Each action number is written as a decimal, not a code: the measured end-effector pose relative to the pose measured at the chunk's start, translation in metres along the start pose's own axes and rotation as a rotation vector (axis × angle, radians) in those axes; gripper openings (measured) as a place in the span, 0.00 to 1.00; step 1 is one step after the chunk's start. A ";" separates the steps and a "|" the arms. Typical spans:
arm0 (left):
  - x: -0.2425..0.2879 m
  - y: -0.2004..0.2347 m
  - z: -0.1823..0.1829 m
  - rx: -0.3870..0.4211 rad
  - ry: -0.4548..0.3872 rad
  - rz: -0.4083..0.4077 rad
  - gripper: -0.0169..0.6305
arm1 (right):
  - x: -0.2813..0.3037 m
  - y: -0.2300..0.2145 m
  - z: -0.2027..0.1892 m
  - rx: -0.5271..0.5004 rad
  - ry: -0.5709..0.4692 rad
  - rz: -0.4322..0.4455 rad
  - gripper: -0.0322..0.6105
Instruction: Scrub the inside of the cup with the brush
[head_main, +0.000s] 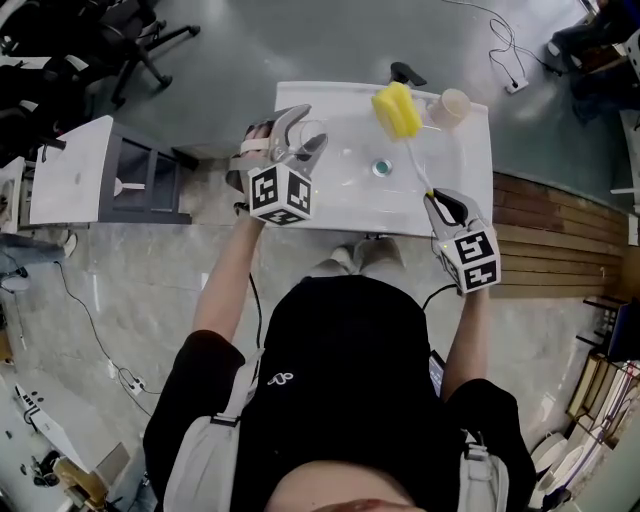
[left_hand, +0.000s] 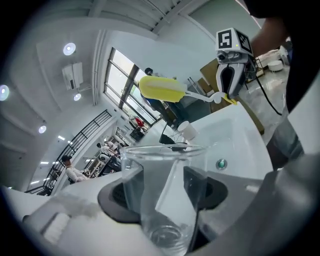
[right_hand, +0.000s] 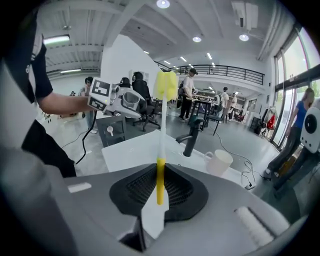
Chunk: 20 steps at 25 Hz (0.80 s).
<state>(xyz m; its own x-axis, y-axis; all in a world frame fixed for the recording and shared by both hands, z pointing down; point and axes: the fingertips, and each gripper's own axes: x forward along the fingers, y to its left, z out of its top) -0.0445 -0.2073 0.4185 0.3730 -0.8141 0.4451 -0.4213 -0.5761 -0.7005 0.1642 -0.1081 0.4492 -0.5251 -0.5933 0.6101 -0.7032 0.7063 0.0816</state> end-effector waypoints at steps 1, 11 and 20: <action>0.000 -0.001 -0.001 0.005 0.012 -0.004 0.44 | 0.001 0.003 -0.001 -0.014 0.010 0.008 0.12; 0.002 -0.009 -0.015 0.082 0.107 -0.027 0.44 | 0.000 0.019 -0.006 -0.257 0.165 0.001 0.12; 0.003 -0.019 -0.023 0.186 0.194 -0.047 0.44 | -0.005 0.022 -0.007 -0.438 0.283 -0.043 0.13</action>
<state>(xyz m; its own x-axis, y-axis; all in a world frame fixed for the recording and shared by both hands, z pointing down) -0.0545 -0.2002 0.4456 0.2153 -0.7959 0.5658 -0.2410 -0.6048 -0.7591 0.1543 -0.0868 0.4540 -0.3079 -0.5405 0.7830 -0.4234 0.8148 0.3960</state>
